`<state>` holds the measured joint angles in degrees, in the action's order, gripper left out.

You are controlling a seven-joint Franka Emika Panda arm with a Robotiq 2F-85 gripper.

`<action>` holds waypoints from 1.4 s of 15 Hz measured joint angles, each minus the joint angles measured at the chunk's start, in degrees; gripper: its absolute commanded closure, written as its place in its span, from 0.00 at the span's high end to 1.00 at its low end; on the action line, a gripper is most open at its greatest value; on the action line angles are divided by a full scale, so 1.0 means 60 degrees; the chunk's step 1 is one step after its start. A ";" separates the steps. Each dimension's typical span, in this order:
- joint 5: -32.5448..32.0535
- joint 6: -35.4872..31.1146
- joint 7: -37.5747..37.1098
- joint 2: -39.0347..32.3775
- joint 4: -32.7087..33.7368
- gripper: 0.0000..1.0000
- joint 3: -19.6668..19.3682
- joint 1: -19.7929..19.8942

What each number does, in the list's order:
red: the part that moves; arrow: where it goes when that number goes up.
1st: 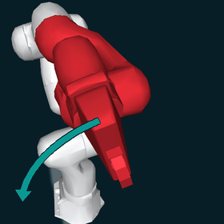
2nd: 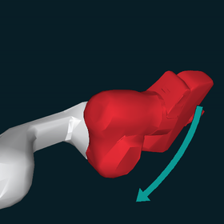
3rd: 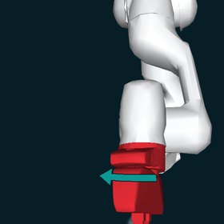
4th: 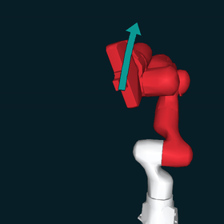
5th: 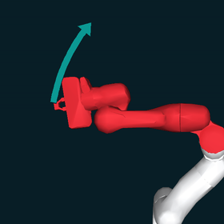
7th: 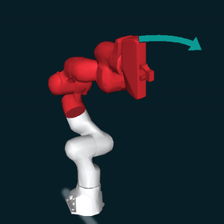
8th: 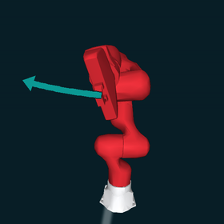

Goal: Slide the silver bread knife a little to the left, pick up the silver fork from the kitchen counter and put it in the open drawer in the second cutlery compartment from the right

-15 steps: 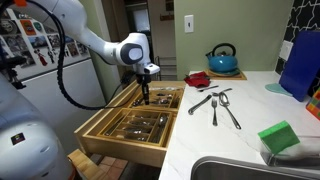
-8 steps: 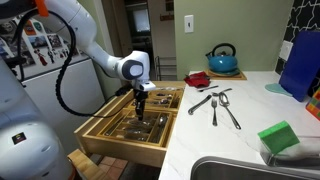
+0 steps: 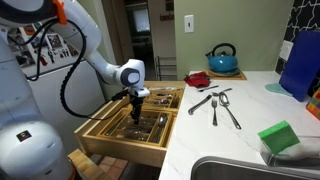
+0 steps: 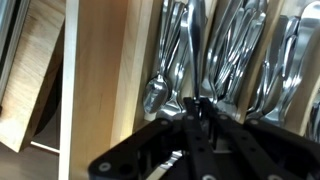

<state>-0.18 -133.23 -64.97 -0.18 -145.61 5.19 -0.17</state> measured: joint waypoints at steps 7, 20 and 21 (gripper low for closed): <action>-0.0011 -0.0116 -0.0360 -0.0208 0.0127 0.03 -0.0046 -0.0072; -0.0009 -0.1090 -0.1879 -0.2035 0.0871 0.03 -0.0202 -0.0662; -0.0009 -0.1095 -0.1934 -0.2165 0.0965 0.03 -0.0217 -0.0722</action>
<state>-0.24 -139.80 -76.57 -13.17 -139.82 3.89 -4.50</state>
